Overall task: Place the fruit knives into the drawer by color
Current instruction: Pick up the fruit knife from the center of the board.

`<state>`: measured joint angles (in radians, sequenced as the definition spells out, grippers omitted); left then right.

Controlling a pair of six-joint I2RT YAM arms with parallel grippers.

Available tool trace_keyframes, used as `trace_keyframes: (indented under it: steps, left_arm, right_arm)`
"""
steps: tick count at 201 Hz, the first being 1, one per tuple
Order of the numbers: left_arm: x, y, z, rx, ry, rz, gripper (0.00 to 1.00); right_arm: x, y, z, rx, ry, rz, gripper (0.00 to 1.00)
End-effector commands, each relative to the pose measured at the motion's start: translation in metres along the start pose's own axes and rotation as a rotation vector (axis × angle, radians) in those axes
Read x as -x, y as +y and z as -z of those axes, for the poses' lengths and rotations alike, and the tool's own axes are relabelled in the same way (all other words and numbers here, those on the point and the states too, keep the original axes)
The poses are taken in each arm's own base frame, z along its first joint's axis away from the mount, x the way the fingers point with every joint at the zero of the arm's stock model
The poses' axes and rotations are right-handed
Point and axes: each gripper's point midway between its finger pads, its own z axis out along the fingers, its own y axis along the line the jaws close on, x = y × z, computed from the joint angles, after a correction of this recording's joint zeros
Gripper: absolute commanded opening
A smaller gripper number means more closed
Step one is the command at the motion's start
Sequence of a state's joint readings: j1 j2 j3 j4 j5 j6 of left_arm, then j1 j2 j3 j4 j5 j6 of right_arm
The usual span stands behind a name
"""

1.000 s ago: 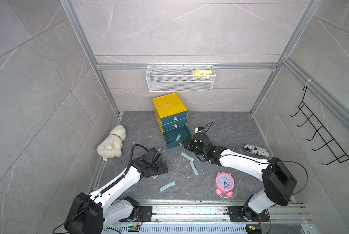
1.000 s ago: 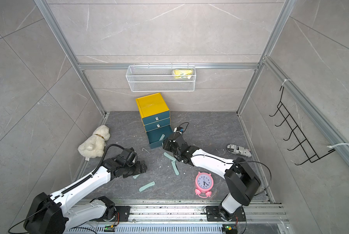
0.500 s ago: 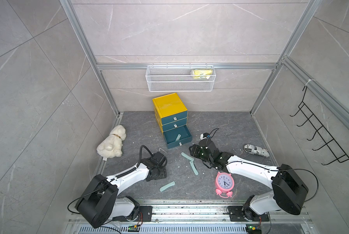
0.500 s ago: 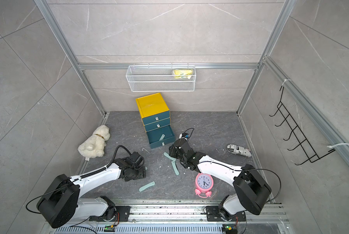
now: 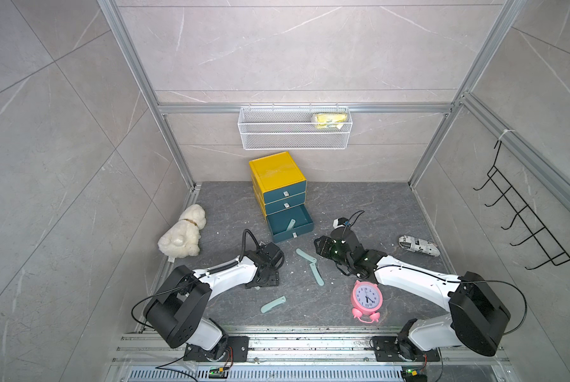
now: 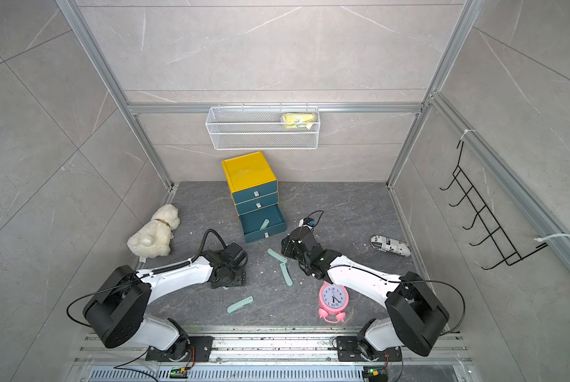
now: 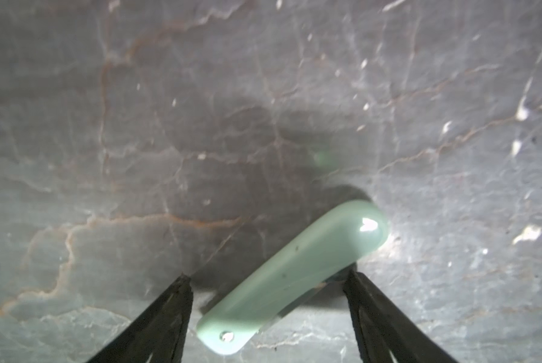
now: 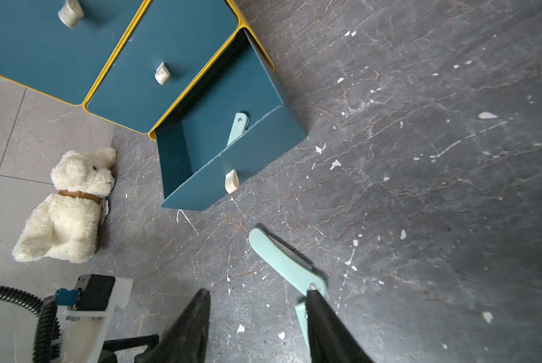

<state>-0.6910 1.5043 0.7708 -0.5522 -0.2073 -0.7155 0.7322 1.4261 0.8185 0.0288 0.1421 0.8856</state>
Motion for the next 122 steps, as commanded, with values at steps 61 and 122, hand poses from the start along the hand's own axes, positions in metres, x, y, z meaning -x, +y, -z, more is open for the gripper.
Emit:
trace_keyframes:
  steps: [61, 122]
  left_arm:
    - [-0.003, -0.006, -0.008, 0.007, 0.025, -0.043, 0.43]
    - [0.019, -0.011, 0.012, -0.008, -0.062, -0.038, 0.31]
  right_arm:
    - [0.012, -0.008, 0.010, 0.006, -0.041, -0.019, 0.52]
    - [0.009, -0.011, 0.006, 0.005, -0.030, -0.033, 0.52]
